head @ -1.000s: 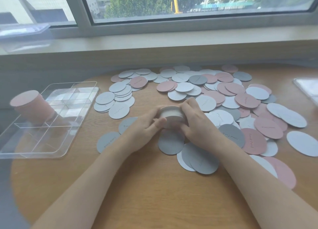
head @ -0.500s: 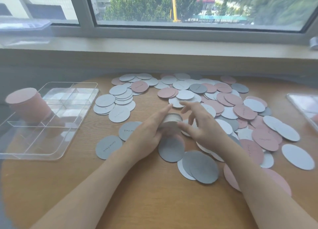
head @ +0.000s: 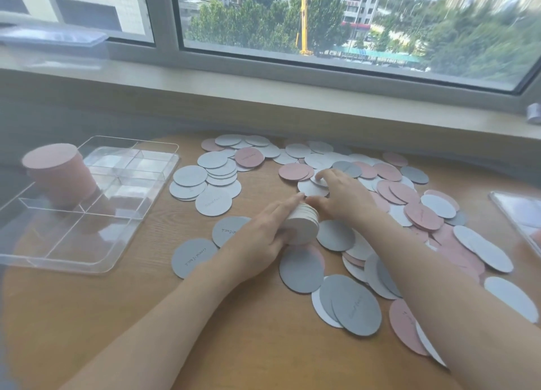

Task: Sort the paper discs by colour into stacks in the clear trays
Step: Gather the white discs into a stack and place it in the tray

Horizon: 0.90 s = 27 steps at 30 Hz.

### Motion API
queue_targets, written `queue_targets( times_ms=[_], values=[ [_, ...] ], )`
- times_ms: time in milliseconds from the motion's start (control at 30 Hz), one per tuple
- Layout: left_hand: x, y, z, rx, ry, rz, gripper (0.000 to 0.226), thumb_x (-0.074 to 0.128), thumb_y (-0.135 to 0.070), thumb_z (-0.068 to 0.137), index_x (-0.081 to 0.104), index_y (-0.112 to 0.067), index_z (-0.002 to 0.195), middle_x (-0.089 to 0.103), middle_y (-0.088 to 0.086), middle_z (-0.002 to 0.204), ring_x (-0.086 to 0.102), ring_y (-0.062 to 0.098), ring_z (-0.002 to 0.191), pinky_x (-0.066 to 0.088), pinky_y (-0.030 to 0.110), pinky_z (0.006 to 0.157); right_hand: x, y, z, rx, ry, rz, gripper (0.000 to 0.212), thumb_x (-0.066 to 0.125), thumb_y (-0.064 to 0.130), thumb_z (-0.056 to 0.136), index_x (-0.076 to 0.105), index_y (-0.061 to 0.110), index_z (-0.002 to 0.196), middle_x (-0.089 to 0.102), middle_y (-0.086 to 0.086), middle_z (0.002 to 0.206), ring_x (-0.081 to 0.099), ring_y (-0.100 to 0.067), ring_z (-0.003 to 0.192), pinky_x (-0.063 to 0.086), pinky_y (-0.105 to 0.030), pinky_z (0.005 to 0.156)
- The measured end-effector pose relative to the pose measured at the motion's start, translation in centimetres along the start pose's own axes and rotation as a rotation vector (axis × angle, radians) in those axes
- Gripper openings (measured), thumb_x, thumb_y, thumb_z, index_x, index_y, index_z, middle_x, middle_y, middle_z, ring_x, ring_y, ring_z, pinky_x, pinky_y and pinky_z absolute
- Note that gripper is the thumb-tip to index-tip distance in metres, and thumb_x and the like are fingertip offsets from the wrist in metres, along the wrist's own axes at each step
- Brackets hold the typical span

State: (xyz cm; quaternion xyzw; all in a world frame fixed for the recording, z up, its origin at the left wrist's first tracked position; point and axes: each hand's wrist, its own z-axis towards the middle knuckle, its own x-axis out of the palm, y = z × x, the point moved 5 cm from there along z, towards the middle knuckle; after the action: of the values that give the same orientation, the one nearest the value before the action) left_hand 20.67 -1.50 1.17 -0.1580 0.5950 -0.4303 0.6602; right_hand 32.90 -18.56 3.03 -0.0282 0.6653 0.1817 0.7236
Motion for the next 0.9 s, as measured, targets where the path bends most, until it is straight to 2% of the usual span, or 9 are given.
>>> queue_targets(
  times_ms=[100, 233, 333, 400, 500, 567, 700, 800, 900],
  values=[
    [0.1, 0.1, 0.1, -0.007, 0.003, 0.015, 0.066, 0.051, -0.016, 0.102, 0.022, -0.040, 0.155, 0.038, -0.018, 0.148, 0.034, -0.006, 0.132, 0.019, -0.003, 0.099, -0.4, 0.0, -0.1, -0.017, -0.025, -0.023, 0.043, 0.059, 0.054, 0.090, 0.054, 0.024, 0.121, 0.055, 0.004, 0.120, 0.054, -0.021, 0.112, 0.037, -0.032, 0.081],
    [0.1, 0.2, 0.1, -0.012, 0.004, 0.016, 0.066, 0.052, -0.015, 0.101, 0.023, -0.037, 0.156, 0.039, -0.014, 0.150, 0.034, -0.002, 0.135, 0.018, -0.004, 0.099, -1.3, 0.3, -0.9, -0.043, -0.022, -0.068, 0.024, 0.042, 0.041, 0.102, 0.053, 0.021, 0.111, 0.059, 0.000, 0.110, 0.057, -0.029, 0.103, 0.038, -0.037, 0.077],
    [0.0, 0.2, 0.1, -0.015, -0.004, 0.013, 0.067, 0.052, -0.014, 0.101, 0.022, -0.038, 0.156, 0.038, -0.015, 0.151, 0.032, -0.004, 0.135, 0.017, -0.004, 0.100, -2.3, 0.1, -2.1, -0.119, -0.129, -0.152, 0.013, 0.038, 0.025, 0.103, 0.048, 0.017, 0.103, 0.062, -0.006, 0.091, 0.059, -0.035, 0.083, 0.047, -0.042, 0.069],
    [0.0, 0.2, 0.1, -0.018, -0.013, 0.012, 0.068, 0.053, -0.013, 0.100, 0.023, -0.038, 0.156, 0.038, -0.016, 0.151, 0.031, -0.009, 0.132, 0.017, -0.004, 0.100, -2.8, -0.1, -3.2, -0.153, -0.257, -0.108, 0.010, 0.042, 0.015, 0.101, 0.052, 0.014, 0.103, 0.061, -0.006, 0.080, 0.057, -0.037, 0.072, 0.044, -0.040, 0.060],
    [-0.1, 0.3, 0.1, -0.023, -0.025, 0.014, 0.068, 0.054, -0.015, 0.100, 0.022, -0.038, 0.156, 0.038, -0.017, 0.151, 0.031, -0.010, 0.132, 0.018, -0.003, 0.101, -3.8, 0.0, -5.5, -0.178, -0.443, 0.080, 0.013, 0.049, 0.013, 0.100, 0.061, 0.011, 0.104, 0.054, 0.000, 0.070, 0.054, -0.034, 0.064, 0.035, -0.033, 0.057],
    [-0.2, 0.2, 0.0, -0.029, -0.029, 0.012, 0.069, 0.055, -0.014, 0.100, 0.022, -0.036, 0.157, 0.039, -0.016, 0.150, 0.033, -0.008, 0.131, 0.021, 0.000, 0.102, -4.0, 0.2, -6.9, -0.169, -0.478, 0.295, 0.014, 0.049, 0.014, 0.102, 0.062, 0.010, 0.107, 0.060, 0.002, 0.078, 0.055, -0.024, 0.070, 0.040, -0.032, 0.062],
    [-0.3, 0.2, 0.0, -0.042, -0.038, -0.018, 0.072, 0.057, -0.014, 0.099, 0.019, -0.030, 0.159, 0.038, -0.017, 0.151, 0.033, -0.005, 0.136, 0.029, 0.017, 0.111, -3.4, 1.2, -8.6, -0.083, -0.397, 0.677, 0.014, 0.055, 0.012, 0.099, 0.062, 0.022, 0.106, 0.066, 0.016, 0.095, 0.058, 0.002, 0.090, 0.038, -0.005, 0.078],
    [-0.3, 0.2, -0.1, -0.055, -0.034, -0.038, 0.077, 0.058, -0.013, 0.099, 0.015, -0.033, 0.159, 0.037, -0.020, 0.150, 0.033, -0.005, 0.136, 0.032, 0.024, 0.114, -2.8, 1.9, -8.8, -0.049, -0.349, 0.853, 0.017, 0.057, 0.010, 0.098, 0.061, 0.024, 0.106, 0.067, 0.022, 0.094, 0.062, 0.005, 0.093, 0.042, -0.007, 0.079],
    [-0.3, -0.1, -0.1, -0.054, -0.025, -0.034, 0.079, 0.058, -0.014, 0.099, 0.012, -0.041, 0.157, 0.035, -0.020, 0.153, 0.034, -0.004, 0.138, 0.032, 0.025, 0.115, -2.4, 2.2, -8.9, -0.023, -0.301, 0.954, 0.021, 0.054, 0.010, 0.099, 0.062, 0.024, 0.112, 0.070, 0.018, 0.097, 0.064, 0.001, 0.092, 0.045, -0.010, 0.076]
  ],
)
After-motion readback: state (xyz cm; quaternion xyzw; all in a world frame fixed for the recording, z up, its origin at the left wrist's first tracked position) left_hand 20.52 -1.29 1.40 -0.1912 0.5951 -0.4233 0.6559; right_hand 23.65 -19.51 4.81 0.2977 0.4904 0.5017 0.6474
